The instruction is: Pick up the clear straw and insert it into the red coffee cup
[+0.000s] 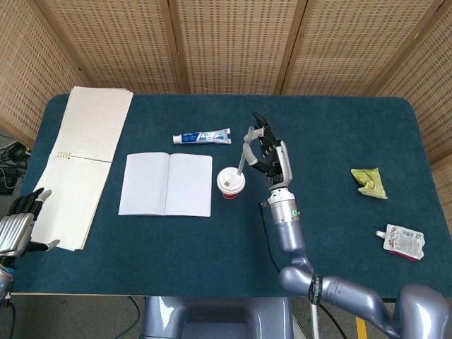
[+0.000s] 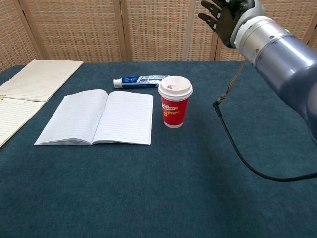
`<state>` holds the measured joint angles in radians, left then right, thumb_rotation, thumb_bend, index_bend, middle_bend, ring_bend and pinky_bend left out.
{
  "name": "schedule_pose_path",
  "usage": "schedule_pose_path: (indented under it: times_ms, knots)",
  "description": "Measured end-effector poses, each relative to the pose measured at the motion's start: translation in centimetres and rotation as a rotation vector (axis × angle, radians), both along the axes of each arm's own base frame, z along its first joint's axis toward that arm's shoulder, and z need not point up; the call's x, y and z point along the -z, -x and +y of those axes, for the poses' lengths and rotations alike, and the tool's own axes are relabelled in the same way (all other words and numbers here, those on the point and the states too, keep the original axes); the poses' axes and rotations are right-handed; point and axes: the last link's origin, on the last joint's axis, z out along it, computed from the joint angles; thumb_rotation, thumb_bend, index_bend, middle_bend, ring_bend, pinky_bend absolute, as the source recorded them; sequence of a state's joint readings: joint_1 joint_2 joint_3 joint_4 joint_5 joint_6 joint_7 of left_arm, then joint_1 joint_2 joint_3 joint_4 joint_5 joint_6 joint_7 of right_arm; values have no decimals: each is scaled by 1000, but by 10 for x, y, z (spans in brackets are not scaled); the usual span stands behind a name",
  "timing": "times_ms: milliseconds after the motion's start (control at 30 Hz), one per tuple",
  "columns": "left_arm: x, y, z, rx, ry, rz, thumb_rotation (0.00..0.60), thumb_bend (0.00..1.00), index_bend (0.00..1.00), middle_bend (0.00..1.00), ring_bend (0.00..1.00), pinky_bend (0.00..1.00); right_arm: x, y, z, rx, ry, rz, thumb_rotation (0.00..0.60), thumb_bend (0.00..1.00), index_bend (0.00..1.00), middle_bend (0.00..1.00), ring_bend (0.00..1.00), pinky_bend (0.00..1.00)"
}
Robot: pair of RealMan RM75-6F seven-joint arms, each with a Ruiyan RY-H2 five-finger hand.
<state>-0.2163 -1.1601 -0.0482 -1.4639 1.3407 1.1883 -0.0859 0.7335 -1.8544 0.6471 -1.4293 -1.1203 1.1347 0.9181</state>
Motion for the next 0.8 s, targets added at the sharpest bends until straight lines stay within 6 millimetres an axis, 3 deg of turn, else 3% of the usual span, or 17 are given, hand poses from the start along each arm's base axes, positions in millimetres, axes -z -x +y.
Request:
schedule_pose_path:
  times_ms: [333,800]
  knots:
    - [1,1,1,-4,8,-4,600,65,0,0,0,0,20,-2,8,43,64,-40,600,574,643,180,0,0]
    - [1,0,1,1,10,-6,600,66,0,0,0,0,38,1,16,44,25,-29,600,574,643,180,0,0]
